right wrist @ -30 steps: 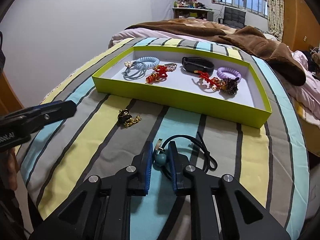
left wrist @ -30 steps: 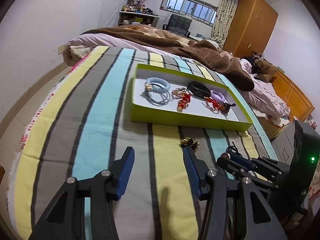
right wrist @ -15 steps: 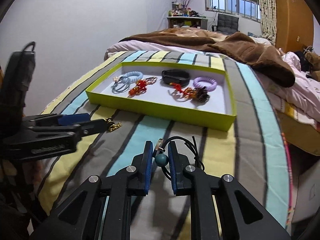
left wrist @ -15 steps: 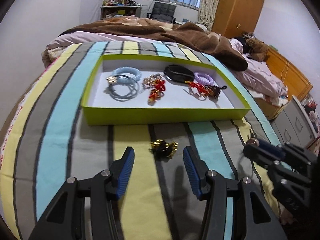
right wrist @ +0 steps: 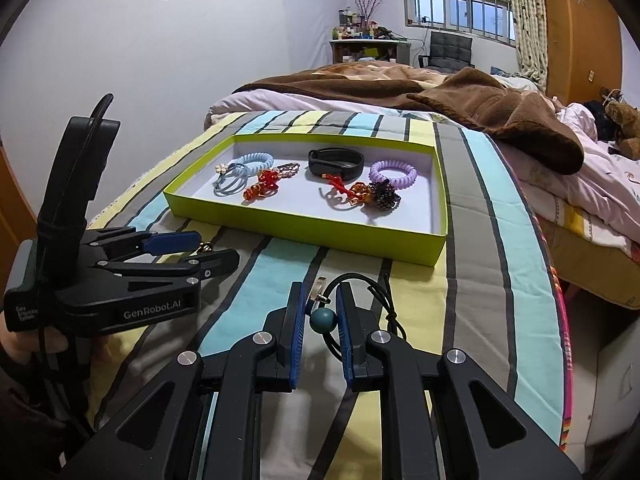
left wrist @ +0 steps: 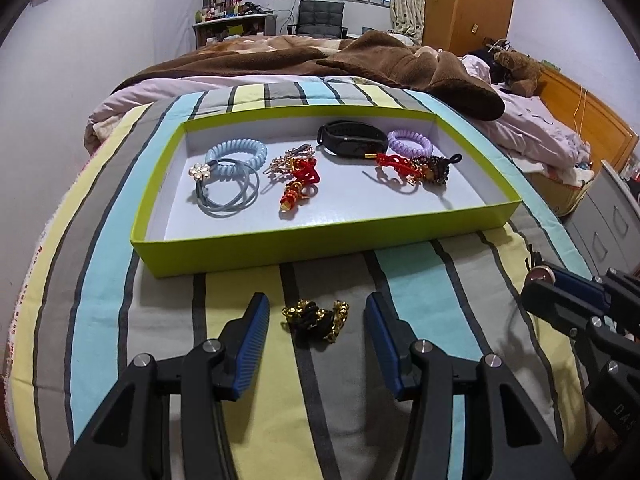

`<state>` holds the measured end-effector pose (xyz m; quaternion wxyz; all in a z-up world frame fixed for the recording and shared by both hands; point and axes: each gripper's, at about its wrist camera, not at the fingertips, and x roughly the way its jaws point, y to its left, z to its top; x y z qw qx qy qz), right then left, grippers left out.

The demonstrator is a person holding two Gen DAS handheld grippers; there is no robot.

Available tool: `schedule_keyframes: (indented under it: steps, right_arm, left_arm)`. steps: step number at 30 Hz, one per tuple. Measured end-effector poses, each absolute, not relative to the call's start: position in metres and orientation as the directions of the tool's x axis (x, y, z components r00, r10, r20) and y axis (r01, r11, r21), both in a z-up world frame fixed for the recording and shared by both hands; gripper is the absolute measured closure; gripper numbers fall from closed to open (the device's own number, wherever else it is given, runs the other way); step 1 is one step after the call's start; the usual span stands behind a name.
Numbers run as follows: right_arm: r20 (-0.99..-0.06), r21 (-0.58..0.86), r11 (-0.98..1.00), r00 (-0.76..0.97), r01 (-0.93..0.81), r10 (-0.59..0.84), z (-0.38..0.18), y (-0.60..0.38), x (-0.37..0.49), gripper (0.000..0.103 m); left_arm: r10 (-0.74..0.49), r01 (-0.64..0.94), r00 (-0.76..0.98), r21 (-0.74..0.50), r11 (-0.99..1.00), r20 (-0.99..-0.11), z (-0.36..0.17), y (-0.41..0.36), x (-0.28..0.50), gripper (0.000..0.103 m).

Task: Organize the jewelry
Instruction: 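Grasp the gold-and-black clip with left tool while right tool holds the cord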

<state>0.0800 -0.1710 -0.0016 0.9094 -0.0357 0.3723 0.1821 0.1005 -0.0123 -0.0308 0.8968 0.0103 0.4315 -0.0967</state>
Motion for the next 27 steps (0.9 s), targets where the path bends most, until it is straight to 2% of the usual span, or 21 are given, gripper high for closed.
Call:
schedule_keyframes:
  steps: [2, 6, 10, 27]
  right_arm:
    - [-0.690, 0.073, 0.930, 0.655, -0.359, 0.307, -0.002, -0.172, 0.080, 0.087]
    - [-0.690, 0.075, 0.931, 0.655, -0.358, 0.307, -0.002, -0.172, 0.081, 0.087]
    - [-0.689, 0.073, 0.931, 0.656, -0.358, 0.307, -0.002, -0.172, 0.082, 0.087]
    - [-0.665, 0.062, 0.933, 0.682, -0.356, 0.304, 0.014, -0.175, 0.088, 0.087]
  left_arm:
    - [-0.169, 0.187, 0.609, -0.067, 0.980, -0.775, -0.031, -0.012, 0.100, 0.065]
    - [-0.176, 0.194, 0.609, -0.070, 0.978, -0.773, -0.030, -0.012, 0.100, 0.074]
    - [-0.185, 0.196, 0.610, -0.080, 0.977, -0.771, -0.030, -0.011, 0.100, 0.078]
    - [-0.225, 0.188, 0.648, -0.133, 0.973, -0.728, -0.004, 0.005, 0.096, 0.080]
